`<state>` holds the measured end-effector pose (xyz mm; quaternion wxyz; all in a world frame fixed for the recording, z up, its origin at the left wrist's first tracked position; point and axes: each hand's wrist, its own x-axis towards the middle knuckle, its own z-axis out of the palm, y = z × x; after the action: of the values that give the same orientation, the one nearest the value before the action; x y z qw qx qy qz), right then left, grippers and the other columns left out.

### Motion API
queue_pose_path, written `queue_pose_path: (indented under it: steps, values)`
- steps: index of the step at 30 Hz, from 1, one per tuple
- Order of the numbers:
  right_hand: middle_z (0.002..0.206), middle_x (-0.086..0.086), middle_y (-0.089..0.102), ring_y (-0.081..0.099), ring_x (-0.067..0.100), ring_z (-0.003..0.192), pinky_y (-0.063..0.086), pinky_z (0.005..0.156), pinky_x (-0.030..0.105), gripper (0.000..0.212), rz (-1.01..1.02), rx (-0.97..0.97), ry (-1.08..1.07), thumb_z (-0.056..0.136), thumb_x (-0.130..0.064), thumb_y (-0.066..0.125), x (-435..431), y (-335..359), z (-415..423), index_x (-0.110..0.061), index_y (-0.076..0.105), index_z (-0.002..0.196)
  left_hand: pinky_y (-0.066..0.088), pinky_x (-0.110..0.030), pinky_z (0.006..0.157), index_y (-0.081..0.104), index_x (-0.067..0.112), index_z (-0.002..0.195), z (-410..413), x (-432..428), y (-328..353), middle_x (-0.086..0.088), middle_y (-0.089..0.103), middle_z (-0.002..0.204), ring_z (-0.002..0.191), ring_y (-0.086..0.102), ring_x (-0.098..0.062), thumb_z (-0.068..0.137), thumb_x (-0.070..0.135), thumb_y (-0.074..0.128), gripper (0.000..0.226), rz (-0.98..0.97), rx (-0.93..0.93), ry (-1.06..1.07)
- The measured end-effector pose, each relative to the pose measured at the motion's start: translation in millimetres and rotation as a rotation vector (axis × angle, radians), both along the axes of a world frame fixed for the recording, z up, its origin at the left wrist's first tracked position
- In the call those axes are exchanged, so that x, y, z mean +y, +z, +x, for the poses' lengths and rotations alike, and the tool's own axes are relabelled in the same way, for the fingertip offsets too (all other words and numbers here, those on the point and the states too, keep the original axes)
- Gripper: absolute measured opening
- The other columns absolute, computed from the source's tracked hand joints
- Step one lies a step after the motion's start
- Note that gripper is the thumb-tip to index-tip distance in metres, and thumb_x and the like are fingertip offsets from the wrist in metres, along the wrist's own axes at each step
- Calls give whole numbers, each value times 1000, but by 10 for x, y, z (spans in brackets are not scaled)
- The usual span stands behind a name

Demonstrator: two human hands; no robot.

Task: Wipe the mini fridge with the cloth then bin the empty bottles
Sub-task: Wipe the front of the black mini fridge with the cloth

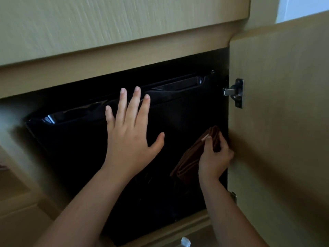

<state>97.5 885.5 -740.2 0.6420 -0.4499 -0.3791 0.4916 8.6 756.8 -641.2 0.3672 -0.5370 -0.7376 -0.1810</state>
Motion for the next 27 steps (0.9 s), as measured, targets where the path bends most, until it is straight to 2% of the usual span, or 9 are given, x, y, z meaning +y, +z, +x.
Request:
queue_pose_path:
  steps: [3, 6, 9, 12, 16, 17, 22, 25, 27]
  values:
    - [119, 6, 40, 50, 9, 90, 37, 73, -1, 39, 105, 9, 32, 88, -27, 59, 32, 277, 0, -22, 54, 127, 9, -57, 106, 29, 7, 141, -25, 105, 70, -14, 26, 151, 140, 15, -32, 76, 53, 40, 81, -43, 28, 37]
    - [114, 1, 39, 48, 0, 83, 31, 64, -9, 38, 242, 2, 96, 87, -27, 60, 69, 484, -15, -24, 55, 125, 17, -61, 104, 33, 5, 140, -58, 157, 102, -14, 34, 147, 136, 25, -31, 75, 54, 42, 82, -49, 65, 60]
    - [113, 0, 40, 49, -2, 87, 33, 70, -8, 38, 274, 42, 65, 87, -26, 61, 56, 425, -66, -24, 56, 124, 19, -61, 103, 34, 5, 138, -70, 181, 106, -14, 37, 144, 134, 29, -31, 75, 53, 44, 81, -36, 93, 66]
    - [115, 3, 42, 51, 5, 96, 37, 79, -1, 39, 223, 10, -5, 86, -25, 61, 29, 87, -70, -23, 56, 125, 16, -61, 104, 33, 5, 139, -59, 164, 50, -16, 30, 148, 137, 23, -32, 76, 53, 43, 80, -55, 108, 67]
    - [119, 8, 42, 52, 19, 106, 45, 94, 32, 40, 49, -61, 16, 87, -26, 60, 31, -437, 21, -22, 55, 126, 10, -59, 105, 32, 6, 140, 15, 91, -104, -16, 27, 150, 140, 17, -31, 77, 51, 44, 78, -59, 106, 33]
    - [121, 8, 41, 52, 21, 107, 44, 96, 35, 40, 6, -69, 23, 88, -26, 59, 27, -531, 37, -21, 54, 127, 9, -58, 105, 32, 7, 140, 37, 75, -169, -15, 26, 150, 140, 15, -30, 78, 50, 44, 77, -69, 107, 27]
    - [124, 9, 40, 53, 21, 107, 36, 89, 18, 39, -80, -28, 18, 89, -24, 59, 10, -521, 39, -20, 53, 127, 9, -56, 103, 31, 8, 139, 108, -41, -580, -14, 27, 150, 140, 13, -28, 79, 49, 42, 73, -120, 38, 33]
    - [116, 5, 40, 52, 12, 100, 37, 80, 4, 38, 66, -5, 33, 87, -23, 61, 25, -244, -1, -19, 55, 125, 10, -57, 103, 32, 9, 138, 94, -115, -748, -15, 28, 149, 139, 13, -29, 79, 47, 41, 71, -106, -18, 51]
    - [114, 2, 40, 51, 8, 99, 37, 78, -1, 38, 153, 7, 27, 87, -22, 61, 39, -148, -41, -19, 56, 125, 10, -59, 102, 31, 9, 138, 68, -150, -810, -15, 26, 150, 140, 12, -29, 80, 47, 41, 71, -92, -43, 66]
